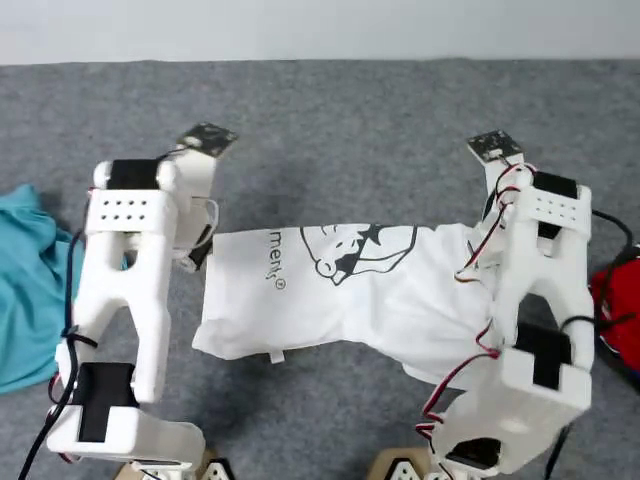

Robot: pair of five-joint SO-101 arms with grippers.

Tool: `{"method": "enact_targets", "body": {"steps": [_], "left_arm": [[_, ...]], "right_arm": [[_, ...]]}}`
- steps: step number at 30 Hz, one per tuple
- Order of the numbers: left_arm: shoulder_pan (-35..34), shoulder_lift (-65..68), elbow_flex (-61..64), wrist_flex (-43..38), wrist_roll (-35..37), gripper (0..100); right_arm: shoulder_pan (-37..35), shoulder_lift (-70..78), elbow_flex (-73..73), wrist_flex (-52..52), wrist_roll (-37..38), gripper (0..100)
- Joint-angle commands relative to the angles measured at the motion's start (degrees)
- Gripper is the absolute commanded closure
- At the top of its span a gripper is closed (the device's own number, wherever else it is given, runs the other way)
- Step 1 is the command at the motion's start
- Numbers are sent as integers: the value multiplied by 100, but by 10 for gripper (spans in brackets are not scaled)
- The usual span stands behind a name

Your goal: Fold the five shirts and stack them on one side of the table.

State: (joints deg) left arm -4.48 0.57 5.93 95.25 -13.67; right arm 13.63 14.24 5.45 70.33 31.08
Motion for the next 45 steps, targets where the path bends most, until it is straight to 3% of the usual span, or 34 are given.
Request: {"method": "enact_targets", "body": {"steps": [1, 6, 13, 20, 26, 45], "left_arm": [[-378, -220, -119, -97, 352, 997], [-457, -220, -110, -97, 422, 997], [-448, -220, -110, -211, 422, 997], [-448, -220, -101, -185, 422, 997], [-448, -220, -101, -211, 422, 997], [-448, -220, 391, -466, 422, 997]], "right_arm": [[-251, 171, -53, -286, -308, 721], [-567, 444, -53, -488, -527, 728], [-971, 400, -114, -470, -589, 820], [-716, -110, -1002, 567, -580, 819], [-927, -382, -1635, 1314, -589, 819], [-875, 980, -1626, 356, -580, 823]]}}
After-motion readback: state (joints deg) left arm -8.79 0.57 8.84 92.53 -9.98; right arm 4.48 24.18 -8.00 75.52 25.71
